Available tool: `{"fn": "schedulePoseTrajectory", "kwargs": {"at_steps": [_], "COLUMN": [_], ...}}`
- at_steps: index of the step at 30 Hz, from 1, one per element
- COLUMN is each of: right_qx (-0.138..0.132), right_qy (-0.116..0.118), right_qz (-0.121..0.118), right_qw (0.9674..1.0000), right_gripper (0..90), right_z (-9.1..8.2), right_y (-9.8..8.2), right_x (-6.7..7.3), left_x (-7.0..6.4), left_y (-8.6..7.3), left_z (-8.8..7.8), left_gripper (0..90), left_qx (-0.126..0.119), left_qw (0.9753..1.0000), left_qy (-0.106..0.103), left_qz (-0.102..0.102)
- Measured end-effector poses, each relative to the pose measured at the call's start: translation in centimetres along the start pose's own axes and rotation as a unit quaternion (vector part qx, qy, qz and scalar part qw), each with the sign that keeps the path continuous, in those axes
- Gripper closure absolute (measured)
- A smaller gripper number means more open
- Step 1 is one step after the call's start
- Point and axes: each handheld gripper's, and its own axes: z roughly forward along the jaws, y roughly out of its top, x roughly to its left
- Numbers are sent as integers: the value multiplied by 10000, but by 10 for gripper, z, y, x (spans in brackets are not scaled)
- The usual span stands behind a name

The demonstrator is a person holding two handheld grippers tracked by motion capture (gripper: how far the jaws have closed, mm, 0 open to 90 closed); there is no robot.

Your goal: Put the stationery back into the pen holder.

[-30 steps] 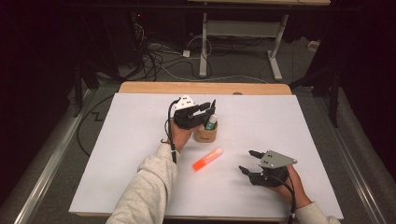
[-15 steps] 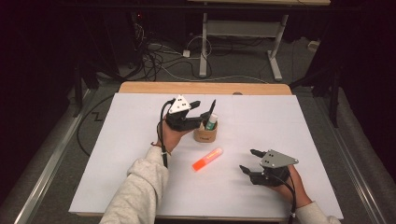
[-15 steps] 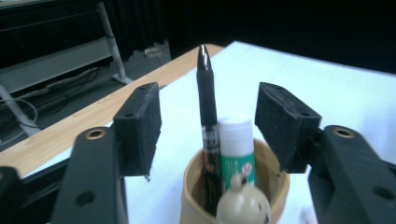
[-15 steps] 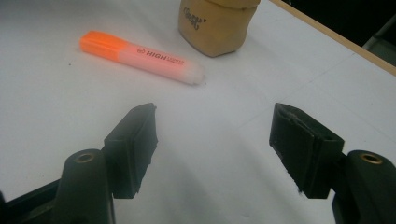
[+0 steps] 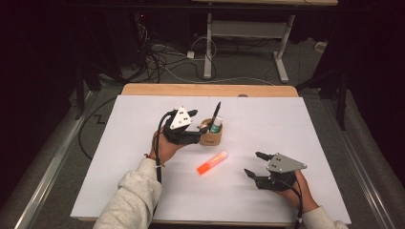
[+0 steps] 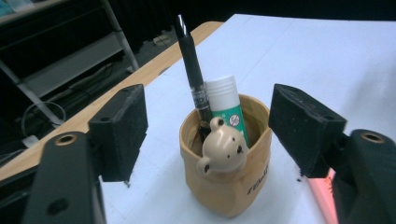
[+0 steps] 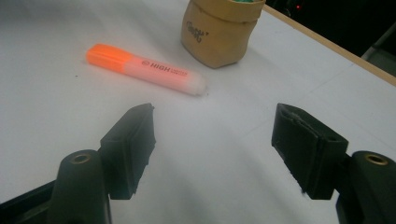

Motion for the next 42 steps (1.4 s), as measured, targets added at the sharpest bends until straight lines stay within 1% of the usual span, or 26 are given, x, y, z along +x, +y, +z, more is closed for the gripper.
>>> {"fn": "schedulePoseTrajectory", "kwargs": {"at_steps": [2,4,5,9,10,11,12,14,16,17,19,22,24,27,31,33,38,40,42], "right_qx": [-39,-87,-103,-153,-154,-148,-142,-157,-159,-173,-205,-228,-233,-201,-170,-153,-122,-102,-67], "right_qy": [-9,48,17,4,19,33,26,70,87,98,94,95,95,113,146,166,220,258,348], "right_qz": [31,81,68,33,37,46,44,59,57,49,61,84,88,74,57,40,31,15,-16], "right_qw": [10000,9999,9999,9999,9999,9999,9999,9998,9998,9998,9997,9997,9996,9997,9997,9997,9997,9996,9994], "right_gripper": [304,304,304,296,294,290,287,278,275,274,274,274,274,272,272,272,272,269,247], "right_z": [0,-1,-1,-1,-1,-1,-1,0,0,0,-1,-2,-3,-3,-2,-2,-1,-1,0], "right_y": [0,0,0,0,0,0,0,0,0,0,0,1,1,1,1,0,0,-1,-1], "right_x": [0,0,0,0,0,1,1,1,2,2,2,1,1,1,2,2,2,2,2], "left_x": [-3,-5,-7,-12,-13,-14,-15,-18,-20,-21,-24,-28,-30,-33,-38,-40,-45,-46,-47], "left_y": [-2,-3,-4,-9,-11,-12,-15,-19,-23,-25,-30,-35,-37,-43,-50,-54,-62,-67,-71], "left_z": [-4,-8,-10,-16,-18,-19,-21,-24,-28,-29,-34,-41,-47,-53,-57,-58,-65,-68,-72], "left_gripper": [272,266,238,228,228,227,227,226,226,223,195,195,194,195,194,194,194,194,194], "left_qx": [-3,53,74,75,80,85,74,103,142,141,215,275,323,326,490,544,664,694,729], "left_qw": [9999,9998,9997,9994,9994,9996,9996,9994,9993,9993,9988,9984,9980,9980,9967,9965,9950,9953,9952], "left_qy": [68,75,126,165,152,111,123,137,129,143,157,145,176,168,164,129,158,142,149], "left_qz": [109,169,214,280,290,249,248,301,309,329,401,470,519,515,628,629,726,668,643]}}
